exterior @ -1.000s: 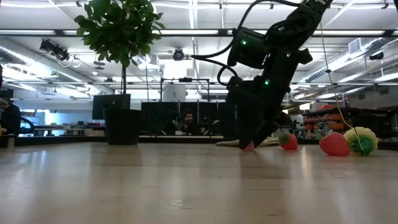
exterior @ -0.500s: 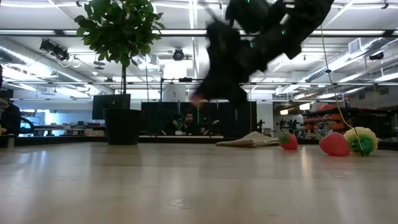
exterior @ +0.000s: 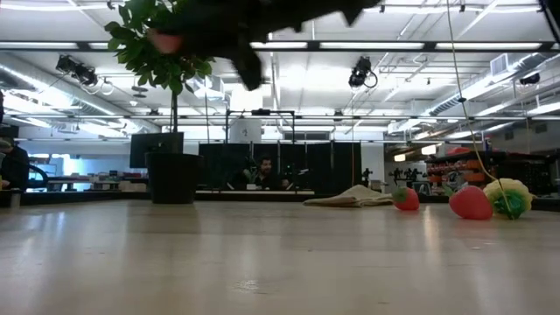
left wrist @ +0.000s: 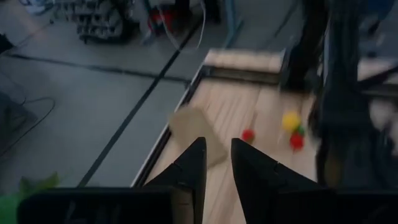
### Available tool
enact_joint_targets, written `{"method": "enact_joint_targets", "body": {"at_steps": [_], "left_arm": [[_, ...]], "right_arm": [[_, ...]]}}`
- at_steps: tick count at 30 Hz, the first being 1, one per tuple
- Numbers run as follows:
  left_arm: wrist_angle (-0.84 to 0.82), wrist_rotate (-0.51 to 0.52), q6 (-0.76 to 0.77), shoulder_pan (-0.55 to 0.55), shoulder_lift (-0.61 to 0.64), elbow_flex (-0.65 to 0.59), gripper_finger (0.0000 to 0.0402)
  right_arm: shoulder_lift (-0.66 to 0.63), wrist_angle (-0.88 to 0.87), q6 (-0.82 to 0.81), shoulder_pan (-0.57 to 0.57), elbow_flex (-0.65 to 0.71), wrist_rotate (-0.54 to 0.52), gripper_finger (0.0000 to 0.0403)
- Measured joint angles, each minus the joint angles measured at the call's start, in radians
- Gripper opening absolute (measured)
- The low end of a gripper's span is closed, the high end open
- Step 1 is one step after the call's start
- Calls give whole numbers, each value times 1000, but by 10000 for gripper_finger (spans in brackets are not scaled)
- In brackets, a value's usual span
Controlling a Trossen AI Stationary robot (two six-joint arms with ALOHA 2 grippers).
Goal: Pick and placing Produce into tupperware
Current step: Put the pink peach into the blue bin
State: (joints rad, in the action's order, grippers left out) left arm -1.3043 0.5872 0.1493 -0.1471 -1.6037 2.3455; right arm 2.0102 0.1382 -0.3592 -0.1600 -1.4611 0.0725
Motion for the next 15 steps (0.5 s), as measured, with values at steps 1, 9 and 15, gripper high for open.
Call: {"method": "enact_joint_targets", "body": {"at_steps": [1, 9, 15], "left_arm": [[18, -2, -1, -1, 8, -3, 83], [13, 0, 14, -2, 29, -1, 77], [11, -1, 19, -2, 29, -1, 79]], "right_arm": [[38, -31, 17, -3, -51, 11, 63], [286, -100, 69, -38, -390, 78, 63], [414, -100, 92, -63, -543, 111, 63]]}}
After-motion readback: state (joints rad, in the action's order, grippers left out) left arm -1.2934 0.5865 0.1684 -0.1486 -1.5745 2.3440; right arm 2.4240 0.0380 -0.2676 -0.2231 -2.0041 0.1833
